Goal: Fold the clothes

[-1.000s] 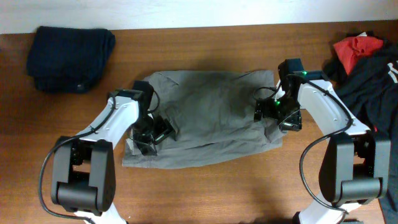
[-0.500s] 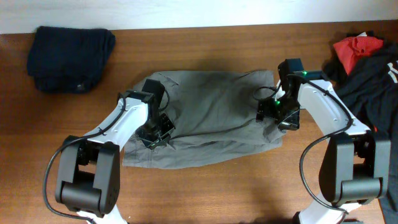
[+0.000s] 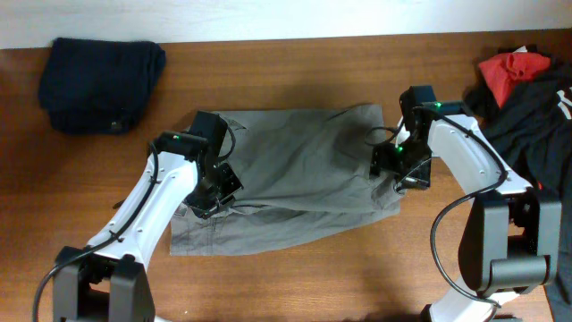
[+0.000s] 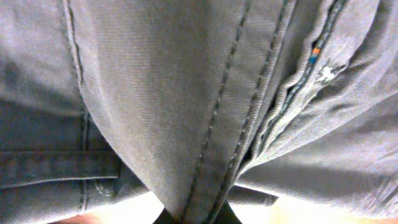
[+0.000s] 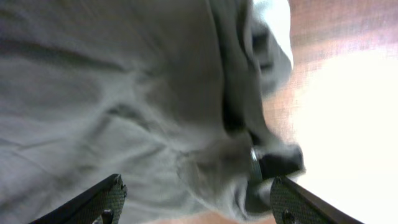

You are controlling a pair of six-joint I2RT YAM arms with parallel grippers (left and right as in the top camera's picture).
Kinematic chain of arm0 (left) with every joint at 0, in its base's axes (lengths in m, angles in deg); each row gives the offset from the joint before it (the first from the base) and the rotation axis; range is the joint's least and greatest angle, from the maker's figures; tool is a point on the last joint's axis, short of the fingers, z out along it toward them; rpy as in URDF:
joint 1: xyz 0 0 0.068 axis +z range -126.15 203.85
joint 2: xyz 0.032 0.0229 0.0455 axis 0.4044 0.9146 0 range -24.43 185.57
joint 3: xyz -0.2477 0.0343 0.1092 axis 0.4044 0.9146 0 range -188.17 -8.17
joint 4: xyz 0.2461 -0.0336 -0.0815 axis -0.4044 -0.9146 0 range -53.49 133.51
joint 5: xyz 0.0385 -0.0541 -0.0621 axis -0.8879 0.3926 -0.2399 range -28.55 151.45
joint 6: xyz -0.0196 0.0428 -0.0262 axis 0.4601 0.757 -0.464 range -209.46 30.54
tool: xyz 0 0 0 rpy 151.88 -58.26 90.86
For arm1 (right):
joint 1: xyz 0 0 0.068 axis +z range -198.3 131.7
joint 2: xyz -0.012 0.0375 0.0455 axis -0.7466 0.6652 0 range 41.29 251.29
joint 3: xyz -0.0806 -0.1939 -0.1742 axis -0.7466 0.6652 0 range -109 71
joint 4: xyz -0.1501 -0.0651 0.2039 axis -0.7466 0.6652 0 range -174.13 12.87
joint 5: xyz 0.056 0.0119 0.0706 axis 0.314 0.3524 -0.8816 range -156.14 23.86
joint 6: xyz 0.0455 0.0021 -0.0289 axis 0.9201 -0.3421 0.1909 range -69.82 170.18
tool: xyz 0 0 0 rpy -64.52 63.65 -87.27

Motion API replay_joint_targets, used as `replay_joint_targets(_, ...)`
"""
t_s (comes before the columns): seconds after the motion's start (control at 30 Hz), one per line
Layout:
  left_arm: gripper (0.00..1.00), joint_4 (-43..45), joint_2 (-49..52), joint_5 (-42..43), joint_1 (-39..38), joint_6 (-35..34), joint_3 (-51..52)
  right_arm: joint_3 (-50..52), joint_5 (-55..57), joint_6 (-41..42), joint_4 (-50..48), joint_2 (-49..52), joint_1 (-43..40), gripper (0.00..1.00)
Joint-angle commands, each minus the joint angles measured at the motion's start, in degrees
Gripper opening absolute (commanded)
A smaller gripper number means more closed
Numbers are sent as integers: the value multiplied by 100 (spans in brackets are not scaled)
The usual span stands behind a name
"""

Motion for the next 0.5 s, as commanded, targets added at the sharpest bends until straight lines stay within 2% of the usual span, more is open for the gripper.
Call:
replay_joint_targets(0.0, 1, -118, -66, -162, 2, 85, 22, 7, 79, 37, 319, -31, 9, 80)
replay_joint_targets(0.3, 1, -472, -66, -164, 2, 107, 22, 555, 129, 195, 2, -28, 9, 85)
replay_joint_targets(0.43, 1, -457, -66, -166, 2, 127, 22, 809, -101, 195, -422, -28, 9, 84)
replay_joint_targets(0.47, 1, -452, -66, -168, 2, 127, 22, 813, -103, 197, -483, -28, 9, 80)
